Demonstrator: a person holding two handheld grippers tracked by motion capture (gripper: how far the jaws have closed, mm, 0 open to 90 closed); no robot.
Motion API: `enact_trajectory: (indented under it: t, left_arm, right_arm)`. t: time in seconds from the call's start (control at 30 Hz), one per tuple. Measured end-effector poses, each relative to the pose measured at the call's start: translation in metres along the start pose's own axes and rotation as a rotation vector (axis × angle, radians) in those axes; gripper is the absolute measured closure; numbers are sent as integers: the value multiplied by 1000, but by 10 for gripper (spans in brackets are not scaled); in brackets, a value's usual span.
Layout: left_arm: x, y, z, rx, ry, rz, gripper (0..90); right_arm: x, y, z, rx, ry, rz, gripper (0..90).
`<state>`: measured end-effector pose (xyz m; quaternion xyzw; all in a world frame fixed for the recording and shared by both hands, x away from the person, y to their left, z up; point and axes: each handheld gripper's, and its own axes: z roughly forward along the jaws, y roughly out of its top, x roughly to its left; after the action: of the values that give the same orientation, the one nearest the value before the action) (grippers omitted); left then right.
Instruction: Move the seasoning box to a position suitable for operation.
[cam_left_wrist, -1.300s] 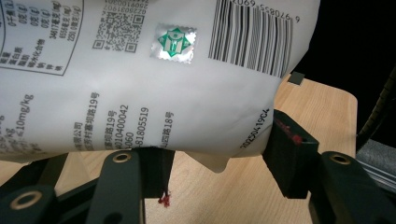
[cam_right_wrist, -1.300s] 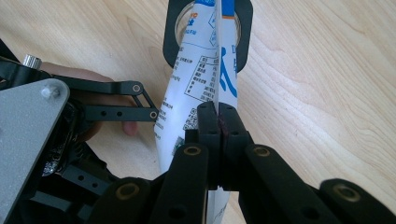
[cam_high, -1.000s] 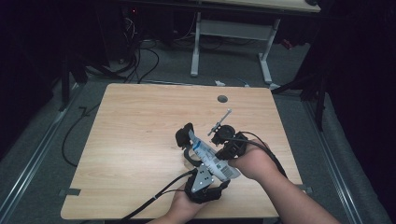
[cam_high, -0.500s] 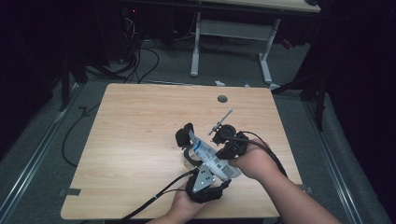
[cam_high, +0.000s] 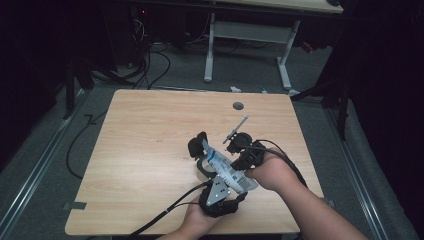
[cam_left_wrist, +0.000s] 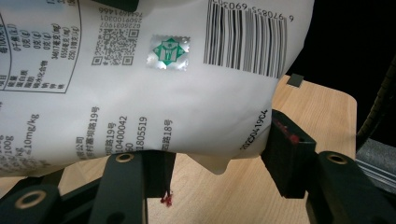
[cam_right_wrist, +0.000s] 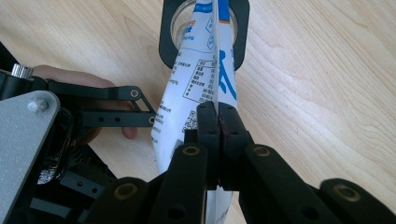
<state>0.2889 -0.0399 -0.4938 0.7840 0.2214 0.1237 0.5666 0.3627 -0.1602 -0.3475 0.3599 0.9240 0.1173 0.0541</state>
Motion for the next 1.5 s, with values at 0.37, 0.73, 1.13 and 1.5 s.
enact_trajectory:
  t: [0.37,0.73,1.13,1.5]
  left_arm:
    - [1,0,0,5,1,-4,492]
    - [2,0,1,4,3,-8,493]
    - [0,1,1,-1,-1,-3,495]
    - [2,2,1,-9,5,-10,495]
  right_arm:
    - [0,3,2,11,-5,21,888]
    - [1,4,2,14,-20,43,887]
    - [-1,2,4,14,-5,50,889]
    - [0,4,2,12,-12,37,899]
